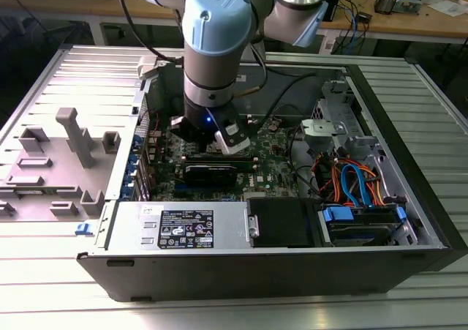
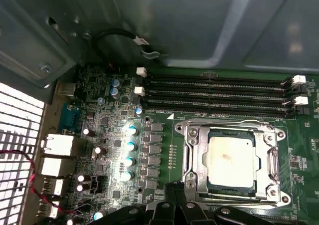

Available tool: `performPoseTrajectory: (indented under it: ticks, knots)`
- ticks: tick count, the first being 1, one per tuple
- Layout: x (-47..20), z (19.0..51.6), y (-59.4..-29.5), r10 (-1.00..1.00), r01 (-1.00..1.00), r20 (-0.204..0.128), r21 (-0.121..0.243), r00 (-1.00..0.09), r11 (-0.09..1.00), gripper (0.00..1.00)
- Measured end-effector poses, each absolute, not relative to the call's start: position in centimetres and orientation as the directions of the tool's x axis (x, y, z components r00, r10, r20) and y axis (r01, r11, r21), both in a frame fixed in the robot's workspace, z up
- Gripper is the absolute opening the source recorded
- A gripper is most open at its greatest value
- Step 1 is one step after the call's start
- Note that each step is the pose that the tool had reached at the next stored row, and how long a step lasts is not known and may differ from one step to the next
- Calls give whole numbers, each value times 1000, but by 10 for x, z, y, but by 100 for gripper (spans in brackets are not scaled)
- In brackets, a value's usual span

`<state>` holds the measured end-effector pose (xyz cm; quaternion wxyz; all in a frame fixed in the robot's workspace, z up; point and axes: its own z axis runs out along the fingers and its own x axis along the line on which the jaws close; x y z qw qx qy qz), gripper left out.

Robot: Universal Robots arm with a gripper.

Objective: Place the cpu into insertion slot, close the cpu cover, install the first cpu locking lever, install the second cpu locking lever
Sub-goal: 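Install the second cpu locking lever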

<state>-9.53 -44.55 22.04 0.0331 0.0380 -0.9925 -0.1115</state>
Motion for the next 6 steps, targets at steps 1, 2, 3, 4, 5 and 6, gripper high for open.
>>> performPoseTrajectory:
  ticks: [1, 2, 3, 4, 5, 6]
  knots:
    - [-95, 221, -445, -83, -68, 57, 224, -995, 972, 11]
    - [-95, 221, -445, -83, -68, 57, 224, -995, 972, 11]
    - [-95, 221, -445, -83, -67, 59, 224, -995, 972, 11]
    - [-95, 221, -445, -83, -67, 61, 224, -995, 972, 11]
    - [-94, 221, -445, -83, -67, 61, 224, -995, 972, 11]
    - [-94, 221, -445, -83, -67, 62, 224, -995, 972, 11]
